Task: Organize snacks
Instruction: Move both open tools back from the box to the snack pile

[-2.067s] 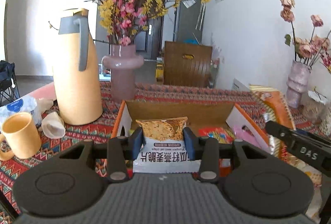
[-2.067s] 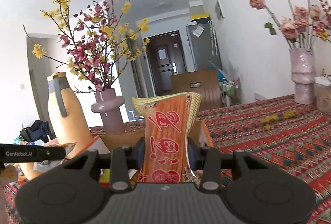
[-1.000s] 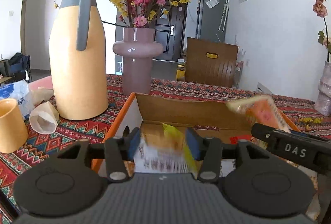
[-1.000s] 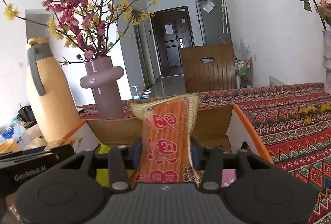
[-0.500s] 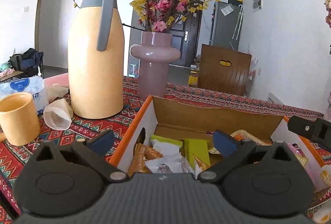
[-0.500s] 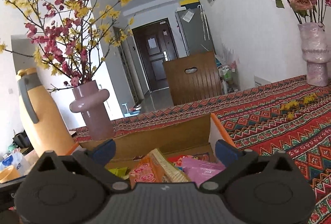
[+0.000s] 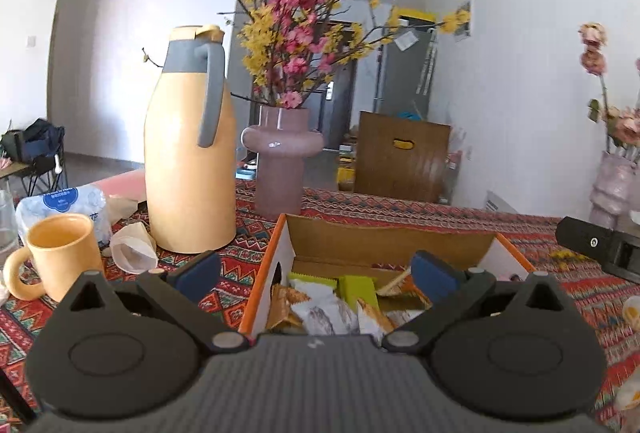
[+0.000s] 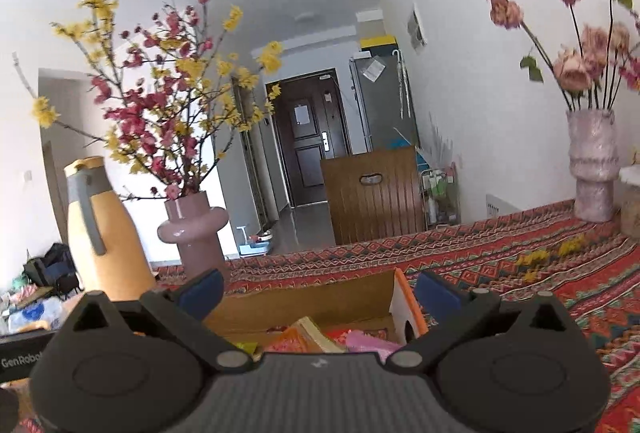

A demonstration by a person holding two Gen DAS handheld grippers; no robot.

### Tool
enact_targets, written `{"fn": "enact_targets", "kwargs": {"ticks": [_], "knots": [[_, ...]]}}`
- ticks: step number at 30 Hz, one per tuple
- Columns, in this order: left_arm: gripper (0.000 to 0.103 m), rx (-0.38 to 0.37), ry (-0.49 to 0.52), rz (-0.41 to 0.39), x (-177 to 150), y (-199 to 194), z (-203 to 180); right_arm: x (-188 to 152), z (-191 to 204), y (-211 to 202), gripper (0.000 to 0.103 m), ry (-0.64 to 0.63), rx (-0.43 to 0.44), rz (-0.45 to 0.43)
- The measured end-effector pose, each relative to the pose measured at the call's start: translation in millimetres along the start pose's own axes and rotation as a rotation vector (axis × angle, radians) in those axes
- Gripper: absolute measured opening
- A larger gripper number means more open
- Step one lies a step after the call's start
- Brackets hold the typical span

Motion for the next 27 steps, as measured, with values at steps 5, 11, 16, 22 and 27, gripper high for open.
{"fn": "enact_targets", "kwargs": {"ticks": [5,11,16,22,27], "knots": [[0.103,-0.031,0.036,0.022,-19,-25,11,-13,5,-35,0.103,-0.037,0.031,0.021],[0.103,-0.028,0.083,0.048,-51,-46,31,-47,8,-63,0.103,-0.064,0.046,0.101],[0.103,0.001,0.082,0.062,-69,-53,51,-85,11,-77,0.103,-0.058,0.059,0.198],[0.103,0.018,0.100,0.048,-86,-49,65,-120,9,-93,0.103,-0.009,0.054,0.281],[0.103,-0.005,0.064,0.055,-86,-45,70,-132,9,-107,0.103,0.019,0.031,0.316]]}}
Point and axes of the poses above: each gripper's, at about its wrist camera, not at the fingertips, and y roughly the way its jaws point, z to its left, x to its top, the point moved 4 cm from there along y, roughly the way its jaws point, and after that the axes turned 7 degrees about -y, right-handed, at the moved point
